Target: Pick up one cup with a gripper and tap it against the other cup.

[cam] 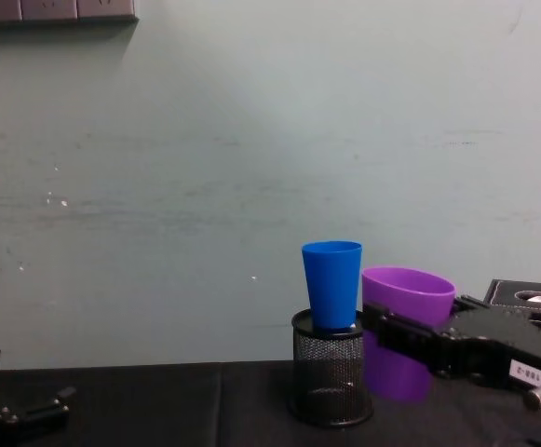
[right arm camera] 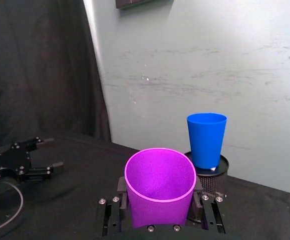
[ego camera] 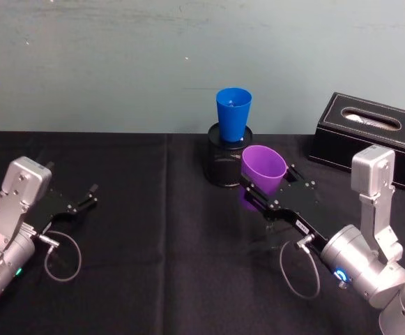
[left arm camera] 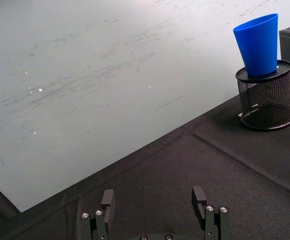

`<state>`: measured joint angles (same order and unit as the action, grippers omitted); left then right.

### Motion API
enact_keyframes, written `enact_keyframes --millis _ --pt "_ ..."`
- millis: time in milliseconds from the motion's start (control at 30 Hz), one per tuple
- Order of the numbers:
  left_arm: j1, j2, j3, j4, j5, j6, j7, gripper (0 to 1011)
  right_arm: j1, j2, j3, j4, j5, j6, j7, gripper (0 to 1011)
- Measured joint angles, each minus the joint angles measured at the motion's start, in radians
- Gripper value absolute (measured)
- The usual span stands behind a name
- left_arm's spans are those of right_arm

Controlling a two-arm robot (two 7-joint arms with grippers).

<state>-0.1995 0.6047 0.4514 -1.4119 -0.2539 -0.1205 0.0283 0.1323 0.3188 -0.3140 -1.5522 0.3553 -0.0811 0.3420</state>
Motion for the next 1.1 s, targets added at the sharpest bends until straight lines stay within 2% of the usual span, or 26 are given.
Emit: enact_keyframes --millis 433,667,1100 --pt "0.000 0.000 0.000 0.000 0.000 0.000 0.000 1011 -0.040 -0.017 0.021 0.024 -0.016 -0.021 -0.011 726" --pt "0.000 0.000 0.000 0.000 0.000 0.000 0.000 1011 -0.047 -0.038 0.028 0.067 -0.016 -0.059 -0.005 726" --pt "0.000 0.000 0.000 0.000 0.000 0.000 0.000 1012 -0.045 -0.038 0.029 0.106 -0.036 -0.038 0.003 726"
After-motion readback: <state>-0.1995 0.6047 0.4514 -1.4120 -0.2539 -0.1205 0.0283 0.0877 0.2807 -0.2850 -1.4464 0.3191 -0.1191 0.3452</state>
